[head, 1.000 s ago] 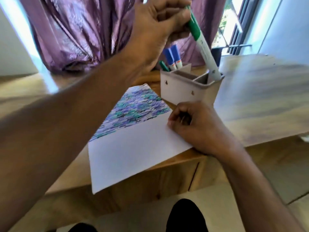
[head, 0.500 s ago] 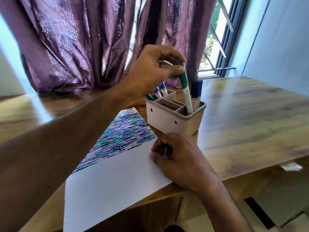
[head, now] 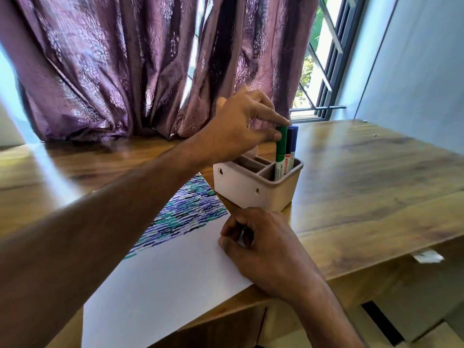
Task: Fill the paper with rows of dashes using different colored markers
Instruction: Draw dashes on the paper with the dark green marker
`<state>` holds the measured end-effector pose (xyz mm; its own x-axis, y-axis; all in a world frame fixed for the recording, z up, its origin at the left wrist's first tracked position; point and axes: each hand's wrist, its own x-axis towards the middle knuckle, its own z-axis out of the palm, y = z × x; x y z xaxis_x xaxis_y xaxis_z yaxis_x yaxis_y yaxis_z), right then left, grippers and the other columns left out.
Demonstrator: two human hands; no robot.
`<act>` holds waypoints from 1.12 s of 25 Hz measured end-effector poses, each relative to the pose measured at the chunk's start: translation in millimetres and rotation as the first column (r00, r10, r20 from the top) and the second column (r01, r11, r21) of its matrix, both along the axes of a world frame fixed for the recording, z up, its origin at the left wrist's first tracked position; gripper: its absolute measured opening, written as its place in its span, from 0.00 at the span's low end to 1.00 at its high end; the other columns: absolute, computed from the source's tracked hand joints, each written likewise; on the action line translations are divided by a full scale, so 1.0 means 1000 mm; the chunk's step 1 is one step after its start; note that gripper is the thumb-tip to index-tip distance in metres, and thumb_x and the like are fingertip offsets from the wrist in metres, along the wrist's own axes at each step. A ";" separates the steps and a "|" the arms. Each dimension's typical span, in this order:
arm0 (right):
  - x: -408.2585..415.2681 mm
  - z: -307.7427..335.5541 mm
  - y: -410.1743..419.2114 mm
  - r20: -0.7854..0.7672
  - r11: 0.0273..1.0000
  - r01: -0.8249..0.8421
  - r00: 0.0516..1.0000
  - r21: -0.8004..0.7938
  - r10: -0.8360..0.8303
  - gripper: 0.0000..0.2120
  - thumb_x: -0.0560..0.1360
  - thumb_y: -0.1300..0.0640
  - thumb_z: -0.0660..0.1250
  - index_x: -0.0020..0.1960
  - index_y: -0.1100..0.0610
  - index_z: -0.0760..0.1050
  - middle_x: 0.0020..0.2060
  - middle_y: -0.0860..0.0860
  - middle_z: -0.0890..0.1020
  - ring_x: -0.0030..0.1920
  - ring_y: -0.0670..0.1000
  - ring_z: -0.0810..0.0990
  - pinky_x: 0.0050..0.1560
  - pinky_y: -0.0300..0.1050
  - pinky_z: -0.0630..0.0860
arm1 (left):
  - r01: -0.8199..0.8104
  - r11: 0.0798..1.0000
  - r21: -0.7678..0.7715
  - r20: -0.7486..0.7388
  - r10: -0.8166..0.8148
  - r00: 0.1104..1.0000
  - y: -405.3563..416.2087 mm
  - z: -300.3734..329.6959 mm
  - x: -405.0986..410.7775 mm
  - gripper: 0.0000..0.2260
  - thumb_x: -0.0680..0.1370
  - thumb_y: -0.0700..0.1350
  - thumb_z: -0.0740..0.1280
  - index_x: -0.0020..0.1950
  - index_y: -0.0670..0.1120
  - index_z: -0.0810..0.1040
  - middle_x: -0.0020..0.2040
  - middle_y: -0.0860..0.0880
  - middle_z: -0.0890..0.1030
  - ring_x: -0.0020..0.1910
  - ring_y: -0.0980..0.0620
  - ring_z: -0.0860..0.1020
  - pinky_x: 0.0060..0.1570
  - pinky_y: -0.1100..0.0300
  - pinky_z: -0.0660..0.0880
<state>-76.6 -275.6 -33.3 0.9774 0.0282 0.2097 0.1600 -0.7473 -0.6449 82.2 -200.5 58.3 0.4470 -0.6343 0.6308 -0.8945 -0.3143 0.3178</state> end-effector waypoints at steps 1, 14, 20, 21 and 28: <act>0.000 0.000 0.000 -0.004 1.000 0.001 1.000 0.004 -0.001 0.05 0.74 0.48 0.69 0.49 0.47 0.79 0.46 0.38 0.80 0.42 0.40 0.76 0.32 0.29 0.69 | -0.010 1.000 -0.012 -0.002 0.010 1.000 0.004 0.000 -0.001 0.12 0.73 0.51 0.74 0.57 0.55 0.83 0.46 0.58 0.77 0.52 0.56 0.71 0.56 0.47 0.71; -0.001 0.002 0.005 0.010 0.998 0.013 1.000 -0.058 -0.012 0.04 0.74 0.48 0.70 0.49 0.44 0.79 0.45 0.36 0.79 0.42 0.38 0.75 0.36 0.28 0.69 | -0.230 0.940 -0.252 -0.276 0.158 0.948 0.077 -0.046 -0.004 0.08 0.69 0.47 0.78 0.46 0.48 0.85 0.36 0.47 0.83 0.32 0.53 0.75 0.35 0.49 0.76; 0.000 -0.001 0.002 0.029 0.999 0.003 1.000 -0.043 -0.001 0.05 0.75 0.49 0.69 0.50 0.45 0.79 0.47 0.37 0.80 0.45 0.40 0.76 0.36 0.30 0.71 | -0.213 0.898 -0.385 -0.270 0.111 0.956 0.076 -0.024 -0.009 0.02 0.75 0.39 0.73 0.46 0.43 0.84 0.35 0.51 0.82 0.32 0.58 0.79 0.33 0.61 0.76; 0.001 -0.002 0.002 0.029 0.999 0.004 1.000 -0.034 -0.003 0.04 0.75 0.49 0.69 0.50 0.46 0.79 0.46 0.37 0.80 0.45 0.40 0.76 0.36 0.30 0.71 | -0.205 0.856 -0.475 -0.296 0.064 0.953 0.083 -0.017 -0.009 0.01 0.76 0.39 0.71 0.46 0.43 0.83 0.33 0.51 0.81 0.29 0.58 0.77 0.31 0.63 0.73; 0.000 -0.001 0.002 0.088 0.997 -0.038 0.996 0.064 0.033 0.11 0.75 0.41 0.65 0.56 0.39 0.73 0.42 0.41 0.78 0.44 0.41 0.75 0.38 0.34 0.76 | 0.051 0.823 -0.565 -0.627 -0.469 0.622 0.131 -0.050 -0.023 0.04 0.73 0.35 0.69 0.46 0.40 0.82 0.35 0.41 0.81 0.31 0.49 0.78 0.33 0.62 0.77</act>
